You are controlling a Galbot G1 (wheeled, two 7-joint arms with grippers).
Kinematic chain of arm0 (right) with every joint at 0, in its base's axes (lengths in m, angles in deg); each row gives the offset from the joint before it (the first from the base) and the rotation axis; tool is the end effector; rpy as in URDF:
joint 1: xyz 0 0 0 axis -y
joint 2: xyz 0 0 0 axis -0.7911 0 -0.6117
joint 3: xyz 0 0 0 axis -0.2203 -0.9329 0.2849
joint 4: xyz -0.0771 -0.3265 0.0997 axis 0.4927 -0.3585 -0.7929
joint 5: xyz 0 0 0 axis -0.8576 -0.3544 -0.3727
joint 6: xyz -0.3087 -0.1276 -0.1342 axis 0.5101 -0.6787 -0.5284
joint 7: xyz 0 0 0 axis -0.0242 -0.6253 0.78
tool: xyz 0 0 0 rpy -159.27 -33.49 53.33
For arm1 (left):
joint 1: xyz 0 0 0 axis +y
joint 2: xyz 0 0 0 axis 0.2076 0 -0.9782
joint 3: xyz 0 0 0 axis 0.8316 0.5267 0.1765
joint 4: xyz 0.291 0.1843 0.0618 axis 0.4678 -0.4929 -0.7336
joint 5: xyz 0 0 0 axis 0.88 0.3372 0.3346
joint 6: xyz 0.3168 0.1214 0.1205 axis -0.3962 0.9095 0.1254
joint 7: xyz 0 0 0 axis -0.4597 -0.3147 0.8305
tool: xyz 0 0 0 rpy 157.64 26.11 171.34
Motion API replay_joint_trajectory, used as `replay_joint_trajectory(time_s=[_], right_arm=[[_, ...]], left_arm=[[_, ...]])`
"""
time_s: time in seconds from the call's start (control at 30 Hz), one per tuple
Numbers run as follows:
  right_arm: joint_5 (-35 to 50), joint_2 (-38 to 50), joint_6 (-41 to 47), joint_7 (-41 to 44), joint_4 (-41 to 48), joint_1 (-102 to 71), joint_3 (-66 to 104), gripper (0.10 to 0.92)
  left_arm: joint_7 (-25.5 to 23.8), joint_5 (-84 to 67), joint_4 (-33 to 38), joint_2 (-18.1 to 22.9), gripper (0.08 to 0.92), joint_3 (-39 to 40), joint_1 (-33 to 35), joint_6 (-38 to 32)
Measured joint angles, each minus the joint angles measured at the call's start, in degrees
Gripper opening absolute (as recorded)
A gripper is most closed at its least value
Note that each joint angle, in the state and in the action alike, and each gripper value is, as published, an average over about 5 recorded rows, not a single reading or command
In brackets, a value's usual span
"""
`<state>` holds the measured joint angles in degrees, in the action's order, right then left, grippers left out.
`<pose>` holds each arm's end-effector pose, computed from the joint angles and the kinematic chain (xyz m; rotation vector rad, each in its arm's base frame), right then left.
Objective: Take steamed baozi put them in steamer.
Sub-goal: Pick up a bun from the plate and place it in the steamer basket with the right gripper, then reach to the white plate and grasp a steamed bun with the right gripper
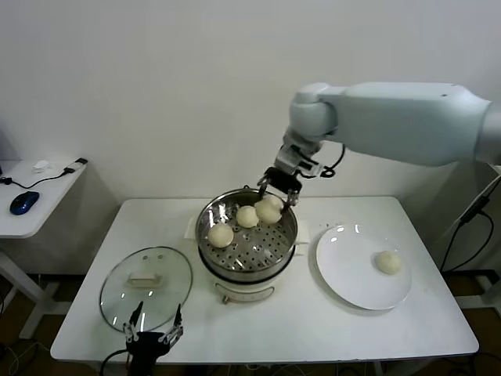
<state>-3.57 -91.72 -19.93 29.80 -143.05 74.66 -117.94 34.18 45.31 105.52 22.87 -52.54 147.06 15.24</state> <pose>0.5371 0.1346 0.0118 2.0957 -0.5640 2.1345 0.0999 0.0155 -0.3406 0.0531 -2.8494 -0.2294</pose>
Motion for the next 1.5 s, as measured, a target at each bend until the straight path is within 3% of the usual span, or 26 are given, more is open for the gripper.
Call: replay_joint_trajectory(time_s=[0.57, 0.87, 1.13, 1.5], right_arm=[[-9.61, -7.22, -6.98, -3.14, 4.26, -11.69, 0.48, 0.620], [-10.58, -7.06, -8.37, -4.24, 5.37, -12.87, 1.45, 0.809], [-2.56, -2.33, -6.52, -1.25, 5.62, -6.79, -0.55, 0.823], [9.15, 15.85, 9.41, 4.59, 6.05, 6.22, -13.42, 0.823]], left_arm=[[0.72, -0.04, -0.92, -0.16, 0.823, -0.22, 0.00, -0.62], [0.92, 0.14, -0.82, 0.08, 0.823, -0.17, 0.31, -0.84], [0.84, 0.61, -0.06, 0.32, 0.823, 0.03, 0.89, -0.99], [0.60, 0.49, -0.01, 0.13, 0.823, 0.03, 0.49, -1.22]])
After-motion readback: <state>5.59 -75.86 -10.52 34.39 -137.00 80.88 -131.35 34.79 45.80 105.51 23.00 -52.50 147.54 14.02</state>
